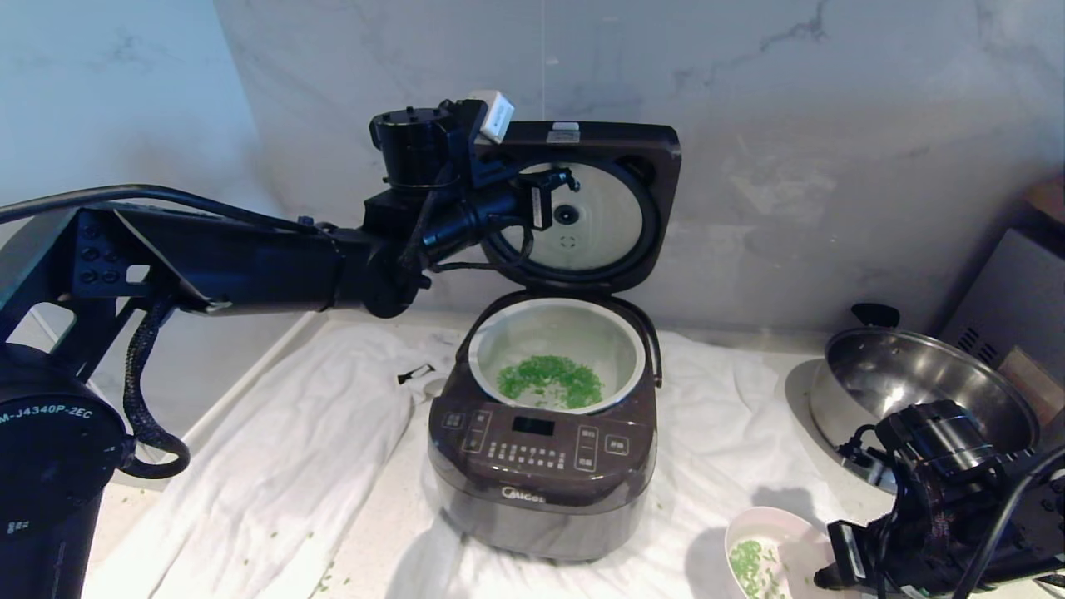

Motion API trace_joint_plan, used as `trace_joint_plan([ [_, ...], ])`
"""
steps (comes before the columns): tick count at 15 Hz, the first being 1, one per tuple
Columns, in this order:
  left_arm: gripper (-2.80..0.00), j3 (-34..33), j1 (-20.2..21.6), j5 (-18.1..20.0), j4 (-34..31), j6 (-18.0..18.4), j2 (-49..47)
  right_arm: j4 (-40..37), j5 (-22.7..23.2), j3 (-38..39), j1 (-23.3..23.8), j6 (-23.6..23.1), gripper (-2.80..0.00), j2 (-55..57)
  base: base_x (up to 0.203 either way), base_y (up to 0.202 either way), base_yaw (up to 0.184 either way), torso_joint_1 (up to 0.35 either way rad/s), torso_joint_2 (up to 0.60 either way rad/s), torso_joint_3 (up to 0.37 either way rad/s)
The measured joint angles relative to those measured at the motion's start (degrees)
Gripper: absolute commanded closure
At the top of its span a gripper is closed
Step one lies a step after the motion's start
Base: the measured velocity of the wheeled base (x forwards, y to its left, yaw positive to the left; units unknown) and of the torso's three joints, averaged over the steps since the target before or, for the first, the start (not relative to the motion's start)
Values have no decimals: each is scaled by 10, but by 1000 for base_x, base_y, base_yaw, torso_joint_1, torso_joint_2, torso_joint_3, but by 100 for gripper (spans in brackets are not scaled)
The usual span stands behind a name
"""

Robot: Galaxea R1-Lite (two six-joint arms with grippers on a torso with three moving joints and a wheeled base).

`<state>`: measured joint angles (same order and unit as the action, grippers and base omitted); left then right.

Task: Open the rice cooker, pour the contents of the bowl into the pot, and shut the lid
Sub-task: Pour the water from the bowl into the rice cooker

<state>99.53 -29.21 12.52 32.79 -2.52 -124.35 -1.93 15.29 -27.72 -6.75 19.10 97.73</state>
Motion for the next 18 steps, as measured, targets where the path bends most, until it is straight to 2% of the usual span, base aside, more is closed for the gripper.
trace_joint_plan([
  [2, 0, 25, -3, -19, -9, 0, -14, 0, 0, 0, 0, 0, 0, 0, 0, 0, 0, 0, 0, 0],
  [7, 0, 116, -18, -110, -67, 0, -50, 0, 0, 0, 0, 0, 0, 0, 0, 0, 0, 0, 0, 0],
  [10, 0, 127, -21, -132, -70, 0, -58, 1, 1, 2, 0, -1, 0, 0, 0, 0, 0, 0, 0, 0],
  [14, 0, 117, -23, -146, -75, -2, -54, 1, 8, 4, 0, -1, 0, 0, 0, 0, 0, 0, 0, 0],
  [16, 0, 81, -24, -149, -72, -11, -37, 1, 12, 4, 0, -1, 0, 0, 0, 0, 0, 0, 0, 0],
  [18, 0, 15, -23, -143, -62, -17, -6, 1, 12, 4, -1, 0, 0, 0, 0, 0, 0, 0, 0, 0],
])
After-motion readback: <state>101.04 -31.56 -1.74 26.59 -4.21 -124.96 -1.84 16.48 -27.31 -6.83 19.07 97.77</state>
